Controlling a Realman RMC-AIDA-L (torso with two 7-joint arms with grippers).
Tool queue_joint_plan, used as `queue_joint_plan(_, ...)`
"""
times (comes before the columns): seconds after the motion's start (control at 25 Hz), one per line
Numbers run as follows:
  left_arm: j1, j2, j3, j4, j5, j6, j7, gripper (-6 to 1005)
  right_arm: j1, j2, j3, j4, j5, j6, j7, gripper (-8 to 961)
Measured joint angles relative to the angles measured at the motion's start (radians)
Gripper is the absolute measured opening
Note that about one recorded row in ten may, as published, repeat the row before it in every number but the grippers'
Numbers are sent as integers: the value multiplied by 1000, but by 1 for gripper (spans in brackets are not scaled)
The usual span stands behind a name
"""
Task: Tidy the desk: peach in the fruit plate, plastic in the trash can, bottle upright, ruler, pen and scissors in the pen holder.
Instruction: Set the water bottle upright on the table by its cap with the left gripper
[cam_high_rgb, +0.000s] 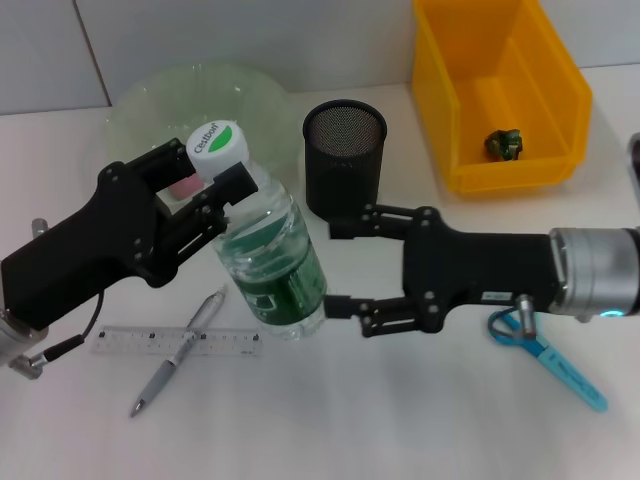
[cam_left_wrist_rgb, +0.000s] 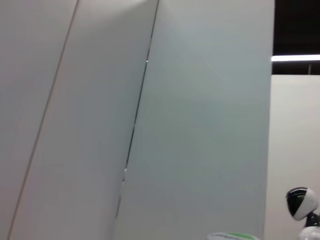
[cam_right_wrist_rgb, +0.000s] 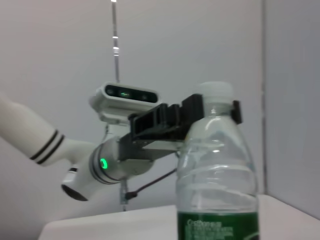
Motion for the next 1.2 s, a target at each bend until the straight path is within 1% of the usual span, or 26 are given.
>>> queue_joint_plan(0.16, 0, 7, -3, 7, 1, -32, 2, 430, -45, 0, 10, -66, 4, -6, 59, 824)
queue_joint_plan(0.28, -3, 8, -4, 7, 1, -36, 11, 430, -56, 0, 14, -78, 4, -8, 61, 825)
queue_joint_plan(0.36, -5, 8, -5, 7, 1, -52, 22, 430, -86, -2, 18, -109, 5, -4, 62, 825)
queue_joint_plan(0.4, -7, 8, -6, 8, 1, -66, 29, 430, -86, -2, 18, -109, 5, -4, 62, 825)
queue_joint_plan(0.52, -12, 8, -9, 8, 1, -102, 53, 429, -128, -6, 23, -157, 5, 0, 70, 825)
queue_joint_plan(0.56, -12, 8, -9, 8, 1, -102, 53, 429, -156, -8, 37, -184, 4, -6, 74, 825)
queue_joint_plan(0.6, -12, 8, -9, 8, 1, -102, 53, 429, -156, -8, 37, -184, 4, -6, 74, 825)
queue_joint_plan(0.64, -14, 9, -9, 9, 1, -135, 86, 429, -171, -10, 47, -196, 2, -14, 74, 824)
queue_joint_plan(0.68, -17, 11, -10, 11, 1, -166, 98, 429, -197, -14, 57, -218, -2, -31, 70, 824)
queue_joint_plan(0.76, -19, 12, -10, 15, 1, -187, 102, 429, -208, -16, 58, -226, -2, -37, 66, 824)
queue_joint_plan(0.84, -20, 13, -11, 22, 1, -219, 111, 429, -229, -25, 65, -236, -2, -45, 64, 824)
queue_joint_plan(0.88, -21, 13, -11, 23, 1, -241, 126, 429, -239, -33, 71, -237, -9, -54, 67, 824)
queue_joint_plan(0.92, -21, 13, -11, 23, 1, -241, 126, 429, -239, -33, 71, -237, -9, -54, 67, 824)
queue_joint_plan(1.0, -25, 13, -11, 24, 1, -258, 139, 430, -252, -41, 74, -237, -17, -62, 72, 824)
queue_joint_plan(1.12, -28, 13, -11, 25, 1, -276, 150, 430, -265, -46, 83, -237, -19, -63, 73, 824)
queue_joint_plan(1.2, -30, 8, -11, 32, 0, -303, 181, 430, -268, -46, 86, -237, -19, -60, 73, 824)
